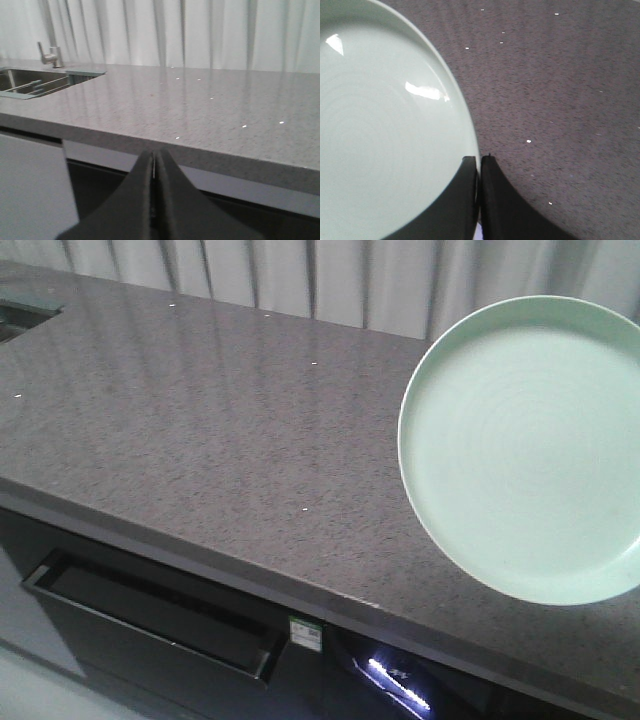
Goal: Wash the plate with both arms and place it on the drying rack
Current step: 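Drive the base away from the counter holding the plate in the right gripper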
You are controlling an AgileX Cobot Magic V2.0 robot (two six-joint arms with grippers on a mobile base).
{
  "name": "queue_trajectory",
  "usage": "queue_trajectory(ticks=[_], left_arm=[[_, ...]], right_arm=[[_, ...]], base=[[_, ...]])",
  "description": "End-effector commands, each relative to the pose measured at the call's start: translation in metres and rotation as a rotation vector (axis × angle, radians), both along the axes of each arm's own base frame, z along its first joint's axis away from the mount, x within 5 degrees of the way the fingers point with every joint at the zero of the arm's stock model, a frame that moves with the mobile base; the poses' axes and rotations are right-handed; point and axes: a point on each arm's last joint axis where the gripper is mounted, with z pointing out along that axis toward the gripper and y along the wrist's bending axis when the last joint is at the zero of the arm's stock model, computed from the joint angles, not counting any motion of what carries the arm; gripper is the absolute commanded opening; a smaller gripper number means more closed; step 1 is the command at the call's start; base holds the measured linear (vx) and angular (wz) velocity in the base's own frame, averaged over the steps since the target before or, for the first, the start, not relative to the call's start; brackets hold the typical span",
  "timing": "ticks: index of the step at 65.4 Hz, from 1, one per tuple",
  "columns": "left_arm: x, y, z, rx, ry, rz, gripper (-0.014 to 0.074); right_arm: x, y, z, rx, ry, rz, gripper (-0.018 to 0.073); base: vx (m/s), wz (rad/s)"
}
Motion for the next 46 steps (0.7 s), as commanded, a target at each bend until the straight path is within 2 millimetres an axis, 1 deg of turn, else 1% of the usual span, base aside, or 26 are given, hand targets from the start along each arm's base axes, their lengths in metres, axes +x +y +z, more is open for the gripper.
queue_trajectory(ticks=[1,46], left_arm=[[-0.0004,-0.0007,0.0004,-0.012,-0.066,-0.011,-0.0006],[-0.0004,-0.0007,0.0004,-0.012,-0.066,-0.011,-0.0006]], right_arm=[[-0.0007,0.0013,0.0121,0.020,-0.081,-0.013,-0.0006],[-0.0007,0.0013,0.0121,0.020,-0.081,-0.013,-0.0006]], base=[[-0.13,0.64],[-0.12,0.64]])
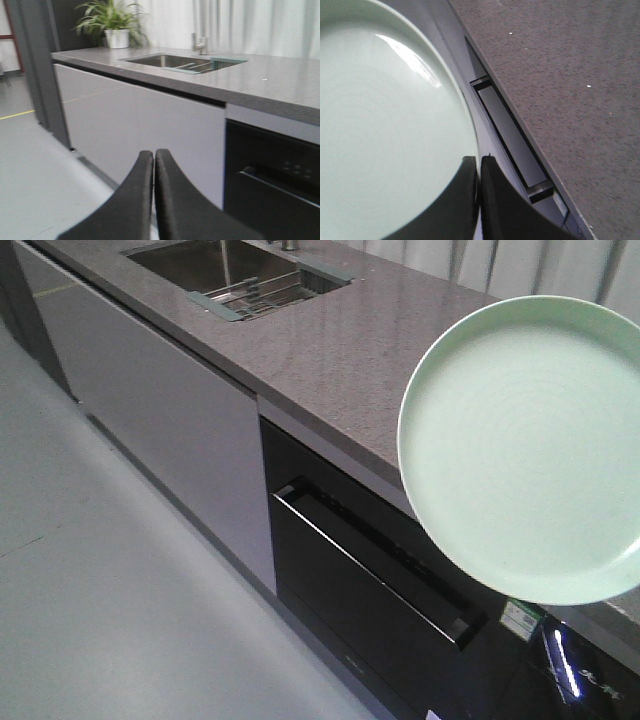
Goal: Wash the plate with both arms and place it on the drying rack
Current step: 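Drive the base away from the counter holding the plate in the right gripper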
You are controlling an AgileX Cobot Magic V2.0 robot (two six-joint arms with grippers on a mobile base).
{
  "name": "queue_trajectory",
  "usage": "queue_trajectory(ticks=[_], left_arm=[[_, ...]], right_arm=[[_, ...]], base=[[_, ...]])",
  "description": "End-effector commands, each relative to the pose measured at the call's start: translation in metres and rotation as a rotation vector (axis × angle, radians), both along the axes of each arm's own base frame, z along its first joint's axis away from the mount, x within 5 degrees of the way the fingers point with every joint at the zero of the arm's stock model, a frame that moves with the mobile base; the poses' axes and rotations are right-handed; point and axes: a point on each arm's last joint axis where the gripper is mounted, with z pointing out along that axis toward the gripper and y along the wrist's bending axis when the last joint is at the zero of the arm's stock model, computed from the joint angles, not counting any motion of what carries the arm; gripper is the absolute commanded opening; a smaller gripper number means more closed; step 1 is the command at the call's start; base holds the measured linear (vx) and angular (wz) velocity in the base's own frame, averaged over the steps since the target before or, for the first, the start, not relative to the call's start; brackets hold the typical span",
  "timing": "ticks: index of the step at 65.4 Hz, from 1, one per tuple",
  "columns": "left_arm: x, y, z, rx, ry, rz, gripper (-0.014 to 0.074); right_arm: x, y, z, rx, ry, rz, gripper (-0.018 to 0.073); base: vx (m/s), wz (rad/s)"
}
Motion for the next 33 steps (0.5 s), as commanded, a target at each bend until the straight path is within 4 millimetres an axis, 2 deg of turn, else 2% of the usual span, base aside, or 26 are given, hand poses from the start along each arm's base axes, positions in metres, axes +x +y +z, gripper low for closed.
queue_trajectory(ticks=[1,33], left_arm=[[-0.0004,-0.0007,0.0004,-0.012,-0.066,-0.011,-0.0006],[-0.0004,-0.0007,0.0004,-0.012,-0.066,-0.011,-0.0006]], right_arm=[[-0.0007,0.0013,0.0121,0.020,-0.081,-0.013,-0.0006],[-0.0007,0.0013,0.0120,0.020,-0.080,-0.012,-0.0006]], base=[[-0.09,0.56],[-0.06,0.49]])
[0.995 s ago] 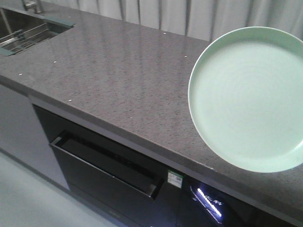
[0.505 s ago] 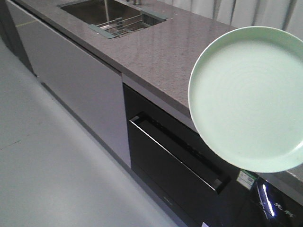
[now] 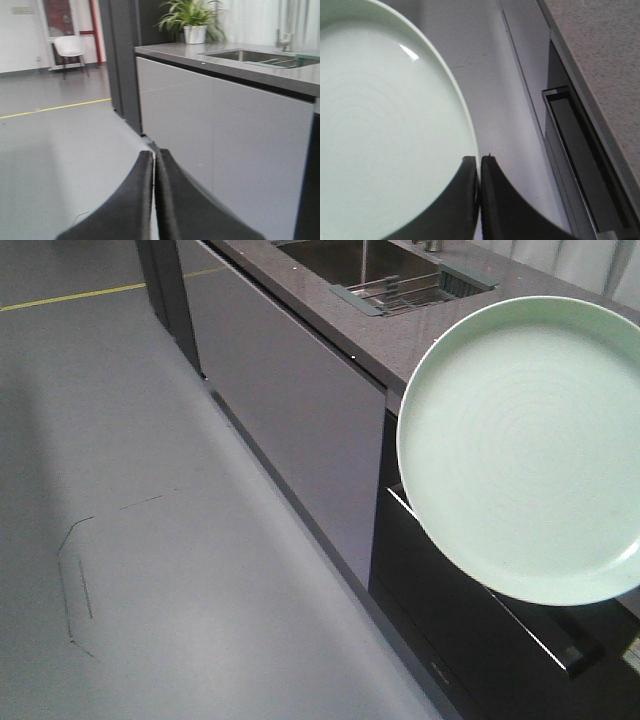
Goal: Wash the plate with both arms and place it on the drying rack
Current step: 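Drive the base away from the counter holding the plate in the right gripper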
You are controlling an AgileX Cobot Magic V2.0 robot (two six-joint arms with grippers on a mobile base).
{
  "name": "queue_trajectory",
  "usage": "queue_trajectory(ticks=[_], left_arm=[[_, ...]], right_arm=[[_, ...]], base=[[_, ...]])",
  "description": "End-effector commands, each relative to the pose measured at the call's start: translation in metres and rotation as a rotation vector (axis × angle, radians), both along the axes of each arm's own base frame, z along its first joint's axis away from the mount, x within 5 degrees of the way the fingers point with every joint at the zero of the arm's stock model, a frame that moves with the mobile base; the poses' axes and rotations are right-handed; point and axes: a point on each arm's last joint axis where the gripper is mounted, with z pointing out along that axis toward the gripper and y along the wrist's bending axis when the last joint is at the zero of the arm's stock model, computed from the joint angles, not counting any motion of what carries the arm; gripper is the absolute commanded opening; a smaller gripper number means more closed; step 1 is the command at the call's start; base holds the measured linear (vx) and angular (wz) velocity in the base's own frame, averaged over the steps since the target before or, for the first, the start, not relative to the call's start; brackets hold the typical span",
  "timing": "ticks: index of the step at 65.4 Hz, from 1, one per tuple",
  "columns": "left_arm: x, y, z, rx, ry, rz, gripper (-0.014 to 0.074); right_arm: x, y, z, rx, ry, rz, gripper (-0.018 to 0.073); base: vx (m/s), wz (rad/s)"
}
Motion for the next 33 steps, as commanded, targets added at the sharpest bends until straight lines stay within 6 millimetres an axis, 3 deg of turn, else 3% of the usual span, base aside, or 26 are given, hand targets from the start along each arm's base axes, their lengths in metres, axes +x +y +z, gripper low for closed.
queue_trajectory(ticks=[1,33], left_arm=[[-0.0004,-0.0007,0.0004,-0.012,-0.066,-0.011,-0.0006],[-0.0004,-0.0007,0.0004,-0.012,-0.066,-0.011,-0.0006]], right_arm=[[-0.0007,0.0013,0.0120,0.020,-0.080,-0.012,-0.0006],[-0.0007,0.0013,0.0121,0.020,-0.081,-0.013,-0.0006]], base=[[-0.04,0.47],[-0.02,0.48]])
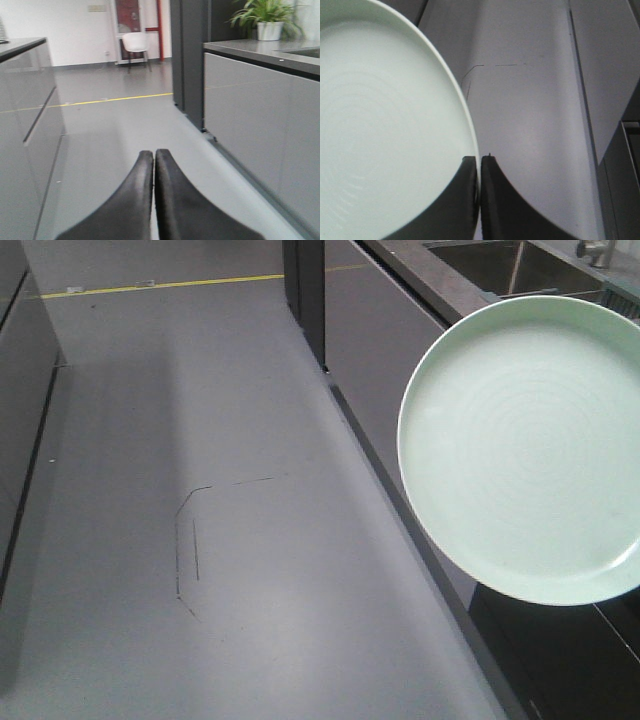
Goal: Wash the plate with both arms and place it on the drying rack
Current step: 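Drive the base away from the counter holding the plate in the right gripper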
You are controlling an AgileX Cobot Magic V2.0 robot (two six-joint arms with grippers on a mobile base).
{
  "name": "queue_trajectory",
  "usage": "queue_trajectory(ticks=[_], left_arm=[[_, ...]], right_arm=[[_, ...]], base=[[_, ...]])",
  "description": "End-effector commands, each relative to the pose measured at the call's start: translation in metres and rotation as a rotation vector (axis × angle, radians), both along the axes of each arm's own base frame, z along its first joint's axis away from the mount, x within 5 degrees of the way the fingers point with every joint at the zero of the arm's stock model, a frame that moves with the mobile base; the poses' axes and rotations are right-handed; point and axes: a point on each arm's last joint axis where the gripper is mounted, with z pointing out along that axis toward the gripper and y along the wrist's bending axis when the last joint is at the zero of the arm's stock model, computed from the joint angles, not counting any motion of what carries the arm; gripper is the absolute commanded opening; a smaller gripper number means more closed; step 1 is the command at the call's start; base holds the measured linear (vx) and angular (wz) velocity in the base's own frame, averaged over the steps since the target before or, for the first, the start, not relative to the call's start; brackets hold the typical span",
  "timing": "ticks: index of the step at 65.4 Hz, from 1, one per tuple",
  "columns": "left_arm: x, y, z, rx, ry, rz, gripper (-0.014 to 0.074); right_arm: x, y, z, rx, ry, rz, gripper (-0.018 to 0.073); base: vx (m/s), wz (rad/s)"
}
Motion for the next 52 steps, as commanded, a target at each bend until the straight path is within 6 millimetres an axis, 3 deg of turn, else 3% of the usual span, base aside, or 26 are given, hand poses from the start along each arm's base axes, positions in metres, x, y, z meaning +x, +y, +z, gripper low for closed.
queue_trajectory(ticks=[1,52], left_arm=[[-0.0004,-0.0007,0.0004,-0.012,-0.066,-0.011,-0.0006],[-0.0004,-0.0007,0.0004,-0.012,-0.066,-0.011,-0.0006]], right_arm=[[-0.0007,0.0013,0.0121,0.020,-0.081,-0.013,-0.0006],[-0.0007,0.0013,0.0121,0.020,-0.081,-0.013,-0.0006]], base=[[0.00,0.47],[0.06,0.36]])
